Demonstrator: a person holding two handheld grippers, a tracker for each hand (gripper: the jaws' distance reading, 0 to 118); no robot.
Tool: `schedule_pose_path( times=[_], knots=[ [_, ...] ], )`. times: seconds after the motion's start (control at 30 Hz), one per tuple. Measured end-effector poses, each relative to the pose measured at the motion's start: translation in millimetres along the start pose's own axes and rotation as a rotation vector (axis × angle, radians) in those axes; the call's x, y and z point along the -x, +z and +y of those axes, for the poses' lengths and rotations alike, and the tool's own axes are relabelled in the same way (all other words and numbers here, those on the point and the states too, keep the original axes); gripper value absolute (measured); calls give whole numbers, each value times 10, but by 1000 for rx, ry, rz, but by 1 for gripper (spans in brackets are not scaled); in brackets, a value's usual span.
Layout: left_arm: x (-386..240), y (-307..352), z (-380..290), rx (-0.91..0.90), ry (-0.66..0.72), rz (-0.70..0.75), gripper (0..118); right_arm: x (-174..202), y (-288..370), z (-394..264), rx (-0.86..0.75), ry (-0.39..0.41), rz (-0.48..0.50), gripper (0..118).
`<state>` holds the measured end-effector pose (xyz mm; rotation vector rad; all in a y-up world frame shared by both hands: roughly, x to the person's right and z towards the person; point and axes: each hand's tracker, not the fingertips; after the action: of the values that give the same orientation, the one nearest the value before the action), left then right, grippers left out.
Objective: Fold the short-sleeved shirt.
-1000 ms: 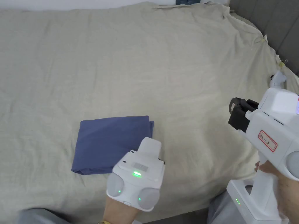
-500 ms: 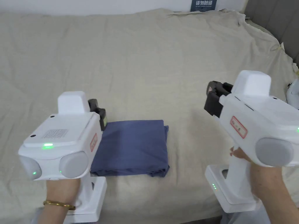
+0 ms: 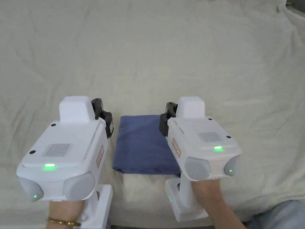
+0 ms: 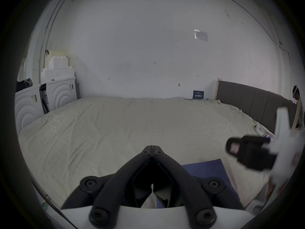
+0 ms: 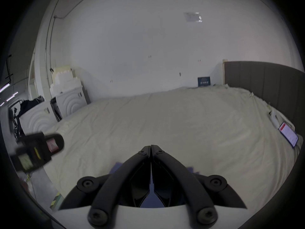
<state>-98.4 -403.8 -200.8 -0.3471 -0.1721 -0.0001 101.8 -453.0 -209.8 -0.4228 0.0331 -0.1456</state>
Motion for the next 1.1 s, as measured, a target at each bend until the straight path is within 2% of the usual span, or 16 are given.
schedule_pose_path(
  times=[0.2,0.33,0.4,0.47,0.5,0.53,0.57,0.6,0.63,0.9,0.97,1.0,1.1],
  knots=[
    [121,-115,-70,62,8,-10,0,112,-189,-472,99,29,-19,0],
    [171,-210,-98,121,12,-37,0,28,-237,-647,165,-3,-31,0],
    [219,-314,-85,208,40,-78,1,-3,-249,-705,175,-17,-31,0],
    [287,-437,-57,281,86,-108,22,7,-228,-692,167,-13,-30,0],
    [338,-514,-33,320,122,-138,40,15,-238,-685,169,-8,-32,0],
    [390,-588,-12,354,163,-165,72,13,-244,-686,170,-7,-32,0],
    [455,-682,9,397,220,-198,92,6,-242,-698,168,-10,-30,0],
    [516,-777,24,446,268,-229,107,-8,-240,-707,167,-19,-26,0],
    [564,-864,31,489,300,-254,116,-18,-237,-710,166,-26,-23,0],
    [687,-1422,-154,870,324,-471,116,-80,-229,-710,169,-39,2,0],
    [678,-1498,-239,945,388,-524,114,-77,-230,-713,170,-44,5,0],
    [683,-1533,-270,956,432,-545,110,-77,-230,-714,170,-44,7,0],
    [721,-1559,-237,922,470,-573,110,-75,-233,-718,169,-44,9,0]
  ],
)
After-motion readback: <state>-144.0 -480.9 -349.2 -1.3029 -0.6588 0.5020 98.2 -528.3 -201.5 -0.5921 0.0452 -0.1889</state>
